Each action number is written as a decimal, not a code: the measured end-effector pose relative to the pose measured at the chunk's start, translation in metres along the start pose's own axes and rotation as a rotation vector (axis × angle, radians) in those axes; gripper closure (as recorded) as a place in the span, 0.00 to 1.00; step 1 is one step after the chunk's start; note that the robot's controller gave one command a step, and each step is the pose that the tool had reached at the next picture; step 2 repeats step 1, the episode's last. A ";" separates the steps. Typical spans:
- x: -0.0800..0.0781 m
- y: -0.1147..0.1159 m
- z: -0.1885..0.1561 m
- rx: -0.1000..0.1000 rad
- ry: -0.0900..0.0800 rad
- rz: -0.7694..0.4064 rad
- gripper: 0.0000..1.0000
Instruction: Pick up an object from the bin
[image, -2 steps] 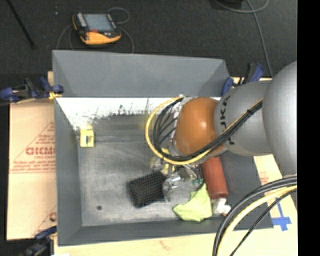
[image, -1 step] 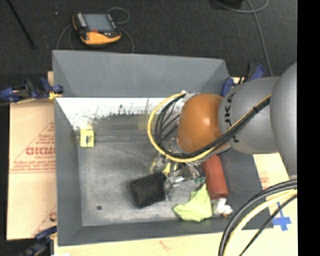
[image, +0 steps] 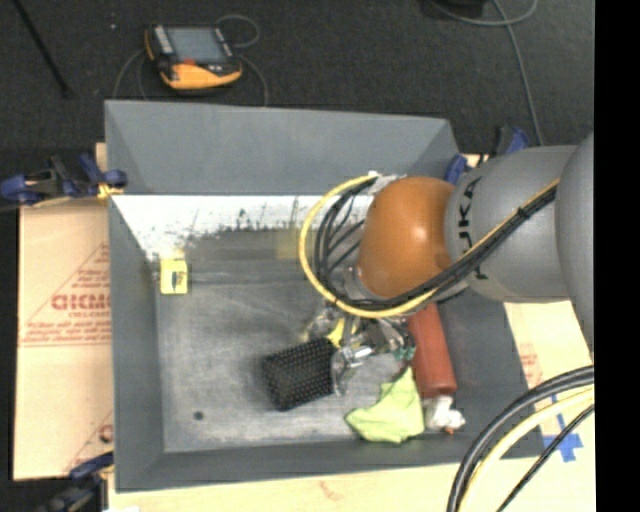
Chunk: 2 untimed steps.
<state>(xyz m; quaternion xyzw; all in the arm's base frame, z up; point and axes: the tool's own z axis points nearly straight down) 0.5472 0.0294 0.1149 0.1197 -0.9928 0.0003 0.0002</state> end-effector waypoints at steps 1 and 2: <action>0.000 0.000 -0.014 0.001 -0.005 0.000 1.00; 0.000 0.000 -0.014 0.001 -0.005 0.000 1.00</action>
Offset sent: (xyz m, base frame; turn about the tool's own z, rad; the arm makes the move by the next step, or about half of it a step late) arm -0.0002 -0.0001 0.0047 0.0000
